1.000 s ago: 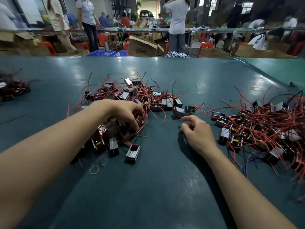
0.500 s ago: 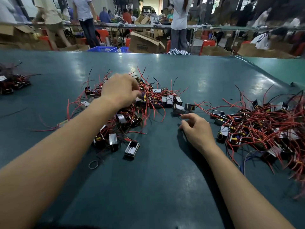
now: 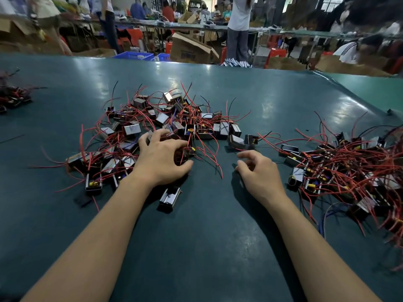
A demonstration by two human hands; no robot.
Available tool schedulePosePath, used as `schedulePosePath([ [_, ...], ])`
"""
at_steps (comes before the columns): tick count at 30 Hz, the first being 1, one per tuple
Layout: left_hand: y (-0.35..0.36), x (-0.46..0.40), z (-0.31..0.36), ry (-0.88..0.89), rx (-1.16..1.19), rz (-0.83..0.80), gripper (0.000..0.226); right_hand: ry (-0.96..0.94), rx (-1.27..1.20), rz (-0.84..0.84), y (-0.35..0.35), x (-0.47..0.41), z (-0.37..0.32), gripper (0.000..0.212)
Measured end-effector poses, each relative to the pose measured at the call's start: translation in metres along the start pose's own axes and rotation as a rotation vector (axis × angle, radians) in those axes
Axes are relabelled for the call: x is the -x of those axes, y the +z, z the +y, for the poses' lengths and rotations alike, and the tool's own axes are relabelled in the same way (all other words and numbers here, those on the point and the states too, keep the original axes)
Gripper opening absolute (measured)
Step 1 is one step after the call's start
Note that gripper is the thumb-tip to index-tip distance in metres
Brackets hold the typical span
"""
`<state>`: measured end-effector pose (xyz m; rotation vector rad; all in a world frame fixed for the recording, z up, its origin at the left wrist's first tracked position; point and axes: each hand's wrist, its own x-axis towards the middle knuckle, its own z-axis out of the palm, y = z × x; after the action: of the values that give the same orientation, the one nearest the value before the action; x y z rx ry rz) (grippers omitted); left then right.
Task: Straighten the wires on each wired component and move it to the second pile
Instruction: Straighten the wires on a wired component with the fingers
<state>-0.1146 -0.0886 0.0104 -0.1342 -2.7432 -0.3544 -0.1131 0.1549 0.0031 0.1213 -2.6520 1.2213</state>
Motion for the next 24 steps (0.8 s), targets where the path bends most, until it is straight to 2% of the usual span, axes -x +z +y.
schedulePosePath([
  [3, -0.003, 0.0, -0.001, 0.01, 0.033, 0.004, 0.066, -0.017, 0.027, 0.004, 0.0, 0.003, -0.001, 0.018],
  [7, -0.007, 0.003, 0.007, 0.091, 0.142, 0.285, 0.052, -0.003, -0.008, 0.004, -0.002, 0.005, -0.001, 0.02],
  [9, -0.009, 0.007, 0.007, 0.099, 0.18, 0.338, 0.045, -0.001, -0.012, 0.004, -0.002, 0.006, -0.001, 0.02],
  [12, -0.011, 0.012, 0.002, 0.053, 0.017, 0.194, 0.054, 0.009, -0.028, -0.005, -0.003, 0.007, -0.001, 0.019],
  [15, -0.01, 0.014, 0.001, 0.072, 0.011, 0.036, 0.061, 0.017, -0.036, 0.004, -0.003, 0.008, -0.001, 0.018],
  [24, -0.002, 0.007, -0.005, 0.0, 0.032, -0.008, 0.063, 0.021, -0.052, 0.017, -0.004, 0.01, -0.003, 0.018],
])
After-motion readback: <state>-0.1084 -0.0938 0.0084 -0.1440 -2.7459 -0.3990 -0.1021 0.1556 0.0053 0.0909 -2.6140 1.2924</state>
